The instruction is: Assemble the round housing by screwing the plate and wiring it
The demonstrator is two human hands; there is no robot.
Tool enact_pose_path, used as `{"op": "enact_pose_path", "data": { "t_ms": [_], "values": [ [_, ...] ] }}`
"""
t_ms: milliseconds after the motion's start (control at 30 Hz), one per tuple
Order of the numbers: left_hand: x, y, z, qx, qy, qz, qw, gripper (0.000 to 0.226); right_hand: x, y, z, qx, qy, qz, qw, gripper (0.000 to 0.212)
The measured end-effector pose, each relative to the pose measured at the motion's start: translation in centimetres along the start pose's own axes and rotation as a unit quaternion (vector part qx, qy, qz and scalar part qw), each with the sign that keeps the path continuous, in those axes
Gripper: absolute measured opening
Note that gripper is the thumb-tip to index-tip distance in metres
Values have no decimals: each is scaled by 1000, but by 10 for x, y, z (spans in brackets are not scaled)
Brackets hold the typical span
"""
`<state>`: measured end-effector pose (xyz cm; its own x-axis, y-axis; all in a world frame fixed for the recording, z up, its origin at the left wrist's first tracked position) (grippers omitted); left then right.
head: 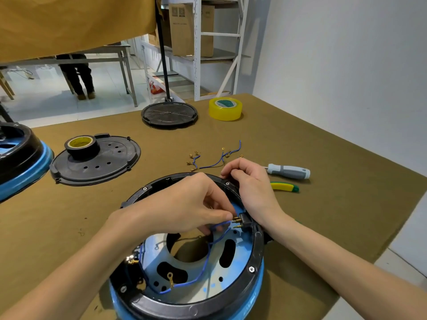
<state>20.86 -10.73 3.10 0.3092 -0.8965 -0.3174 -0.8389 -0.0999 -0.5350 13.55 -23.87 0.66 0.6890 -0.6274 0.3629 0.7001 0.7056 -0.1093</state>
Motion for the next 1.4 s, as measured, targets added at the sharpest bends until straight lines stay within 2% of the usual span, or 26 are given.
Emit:
{"op": "enact_pose_path", "data": {
  "t_ms": [133, 367, 500, 1033, 1167, 1400],
  "values": [
    [-6, -7, 0, 69, 19, -11, 997, 11, 0, -1, -1, -10, 6, -1, 1000, 33],
    [-4, -1, -7, 120, 62, -53, 989, 21, 0, -1, -4, -20, 22, -9, 1000, 33],
    [-3, 1, -9, 144, 83, -79, 983, 15, 1, -2, -5, -26, 23, -13, 999, 33],
    [-24, 0, -3, 152, 90, -148, 973, 11, 0, -3, -7, -52, 28, -7, 998, 33],
    [-27, -4, 2, 140, 66, -145, 977, 12, 0, -3, -6, -57, 24, -11, 998, 34],
    [-22, 5, -4, 156, 84, -150, 973, 16, 0, -3, -7, -64, 29, -17, 997, 33]
  ]
}}
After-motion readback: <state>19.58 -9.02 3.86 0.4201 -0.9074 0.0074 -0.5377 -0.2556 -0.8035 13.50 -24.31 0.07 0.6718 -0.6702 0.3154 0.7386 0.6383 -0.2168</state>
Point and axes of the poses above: each hand's wrist, its own x-axis towards the middle knuckle, its own y-axis out of the palm, z = x × y, the point moved 3 cm from there along x, towards the middle knuckle, and after that the axes turned 10 degrees about -y, right-handed, at the moved point
